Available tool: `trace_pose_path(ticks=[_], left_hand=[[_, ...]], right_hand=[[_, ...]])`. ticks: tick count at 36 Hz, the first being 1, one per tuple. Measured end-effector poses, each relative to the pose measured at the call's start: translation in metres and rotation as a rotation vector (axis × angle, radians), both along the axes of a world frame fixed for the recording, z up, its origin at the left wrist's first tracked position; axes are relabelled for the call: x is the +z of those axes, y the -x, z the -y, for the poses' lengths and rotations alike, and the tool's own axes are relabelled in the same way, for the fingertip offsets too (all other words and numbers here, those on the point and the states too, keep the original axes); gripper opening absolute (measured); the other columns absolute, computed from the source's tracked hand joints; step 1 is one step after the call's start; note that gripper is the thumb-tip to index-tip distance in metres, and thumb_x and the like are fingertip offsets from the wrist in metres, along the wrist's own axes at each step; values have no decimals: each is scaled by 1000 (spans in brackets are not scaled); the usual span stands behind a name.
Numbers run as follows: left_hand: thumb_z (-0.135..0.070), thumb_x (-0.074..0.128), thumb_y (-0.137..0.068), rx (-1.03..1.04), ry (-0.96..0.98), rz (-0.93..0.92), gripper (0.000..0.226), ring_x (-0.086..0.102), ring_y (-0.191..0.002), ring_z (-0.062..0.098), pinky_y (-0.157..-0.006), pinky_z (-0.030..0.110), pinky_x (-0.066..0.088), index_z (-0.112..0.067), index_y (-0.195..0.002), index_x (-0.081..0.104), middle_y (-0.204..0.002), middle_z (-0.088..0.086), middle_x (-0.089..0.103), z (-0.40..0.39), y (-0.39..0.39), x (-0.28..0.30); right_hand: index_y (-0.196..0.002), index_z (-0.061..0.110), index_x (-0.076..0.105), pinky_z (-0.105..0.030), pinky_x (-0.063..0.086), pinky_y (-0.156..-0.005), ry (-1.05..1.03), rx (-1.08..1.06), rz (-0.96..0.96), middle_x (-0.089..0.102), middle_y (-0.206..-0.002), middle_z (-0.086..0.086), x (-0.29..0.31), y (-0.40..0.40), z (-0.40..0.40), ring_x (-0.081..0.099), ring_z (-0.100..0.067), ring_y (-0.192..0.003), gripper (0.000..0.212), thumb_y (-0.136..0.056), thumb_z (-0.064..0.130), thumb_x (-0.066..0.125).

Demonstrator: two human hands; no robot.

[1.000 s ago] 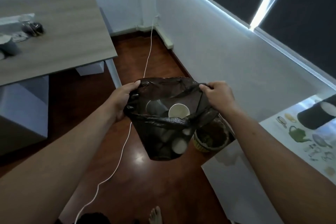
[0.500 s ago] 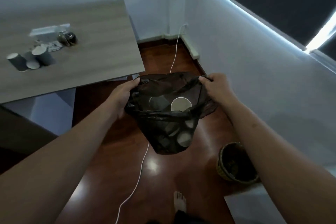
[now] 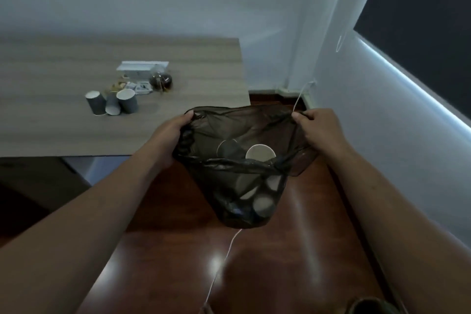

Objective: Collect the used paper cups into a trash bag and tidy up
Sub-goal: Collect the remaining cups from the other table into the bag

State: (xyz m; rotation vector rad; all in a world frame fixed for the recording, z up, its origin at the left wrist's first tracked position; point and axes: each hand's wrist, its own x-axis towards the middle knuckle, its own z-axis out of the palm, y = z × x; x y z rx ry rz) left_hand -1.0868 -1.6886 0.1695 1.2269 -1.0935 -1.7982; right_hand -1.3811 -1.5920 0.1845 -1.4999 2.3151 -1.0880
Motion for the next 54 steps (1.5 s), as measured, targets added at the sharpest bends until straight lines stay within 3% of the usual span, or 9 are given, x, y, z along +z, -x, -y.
trace_pose_path(ticks=[4, 14, 19, 25, 33, 40, 45, 50, 54], left_hand=[[-39, 48, -98, 42, 29, -19, 37, 34, -26, 7, -31, 8, 24, -18, -69, 56, -38, -8, 43, 45, -35, 15], [-32, 48, -100, 215, 81, -79, 59, 44, -26, 6, -32, 7, 32, -19, -47, 68, -37, -7, 50, 147, -116, 17], [-32, 49, -99, 336, 36, -152, 54, 48, -27, 9, -32, 9, 36, -15, -52, 68, -39, -3, 53, 190, -152, 12], [-35, 51, -98, 402, -42, -177, 42, 54, -33, 14, -35, 14, 42, -13, -70, 72, -47, 2, 60, 246, -186, 2], [-29, 43, -101, 430, -74, -240, 53, 52, -28, 10, -32, 10, 39, -14, -61, 74, -39, -1, 55, 290, -231, -9], [-37, 52, -94, 404, -111, -36, 18, 30, -27, 7, -28, 11, 24, -22, -86, 56, -40, -7, 31, 325, -325, -5], [-36, 49, -95, 418, -77, 15, 26, 32, -27, 7, -29, 9, 25, -20, -77, 55, -39, -8, 35, 355, -393, 11], [-39, 50, -94, 402, -31, 41, 28, 28, -31, 7, -36, 12, 13, -20, -74, 54, -42, -7, 31, 390, -454, 16], [-36, 49, -96, 364, -19, -23, 28, 33, -29, 8, -31, 9, 26, -19, -74, 55, -40, -6, 33, 419, -490, 19]], right_hand=[[-80, -1, 72, -30, 30, -61, 40, 33, -3, 62, -63, -11, 22, -26, 61, 59, -25, -70, 38, -93, 33, 61], [-87, -7, 71, -31, 39, -62, 47, 120, 212, 69, -82, -29, 22, -90, 205, 57, -22, -67, 41, -93, 32, 61], [-92, -13, 67, -29, 33, -62, 34, 167, 390, 57, -72, -33, 10, -122, 273, 48, -19, -64, 47, -91, 34, 64], [-69, 21, 73, -31, 35, -63, -58, 299, 456, 56, -68, -13, -12, -162, 348, 49, -20, -62, 24, -88, 34, 67], [-84, 9, 77, -29, 31, -61, -189, 483, 461, 53, -67, -10, -38, -230, 420, 45, -17, -63, 21, -88, 28, 68], [-85, -3, 74, -30, 35, -61, -248, 663, 376, 69, -84, -28, -45, -309, 452, 57, -23, -67, 29, -88, 25, 69], [-83, -3, 71, -30, 30, -59, -243, 649, 380, 58, -65, -17, -54, -368, 474, 46, -14, -58, 35, -88, 30, 68], [-89, -6, 71, -31, 35, -64, -201, 602, 450, 66, -87, -31, -56, -415, 495, 51, -19, -68, 36, -89, 29, 67], [-80, -6, 69, -30, 29, -58, -186, 543, 487, 48, -58, -11, -54, -458, 510, 41, -15, -56, 36, -88, 29, 68]])
